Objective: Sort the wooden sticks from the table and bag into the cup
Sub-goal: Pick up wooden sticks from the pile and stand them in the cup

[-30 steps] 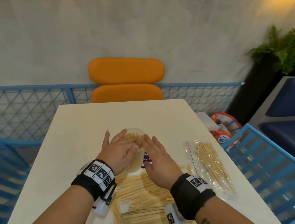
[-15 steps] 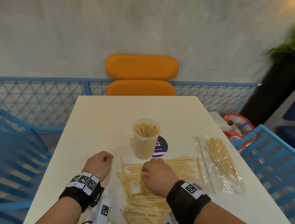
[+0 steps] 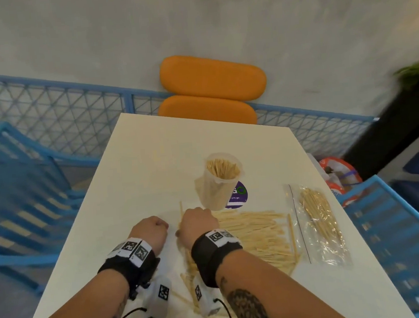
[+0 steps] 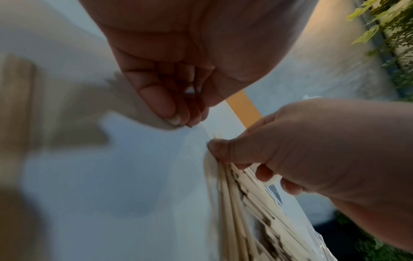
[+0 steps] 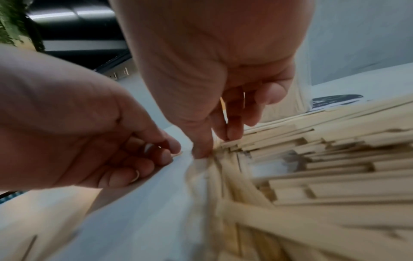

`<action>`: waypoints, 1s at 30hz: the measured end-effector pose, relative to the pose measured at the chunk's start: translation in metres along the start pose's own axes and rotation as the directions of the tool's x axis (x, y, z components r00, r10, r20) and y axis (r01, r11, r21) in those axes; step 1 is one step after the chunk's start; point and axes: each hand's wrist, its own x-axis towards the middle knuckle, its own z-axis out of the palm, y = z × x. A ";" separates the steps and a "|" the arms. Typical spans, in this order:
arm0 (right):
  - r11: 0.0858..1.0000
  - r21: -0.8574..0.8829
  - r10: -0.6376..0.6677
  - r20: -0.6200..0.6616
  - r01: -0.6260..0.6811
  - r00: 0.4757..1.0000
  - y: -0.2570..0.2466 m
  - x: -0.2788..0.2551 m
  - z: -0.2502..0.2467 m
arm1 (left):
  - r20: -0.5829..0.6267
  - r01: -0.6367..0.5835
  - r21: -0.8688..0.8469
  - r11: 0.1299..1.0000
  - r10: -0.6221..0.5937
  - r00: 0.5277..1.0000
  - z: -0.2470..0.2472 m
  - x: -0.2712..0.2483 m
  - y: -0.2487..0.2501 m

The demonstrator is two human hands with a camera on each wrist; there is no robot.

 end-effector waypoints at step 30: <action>0.496 0.800 0.158 -0.465 0.337 0.871 0.063 -0.063 -0.066 | 0.106 -0.335 -0.577 0.745 0.475 0.874 0.006 -0.068 0.098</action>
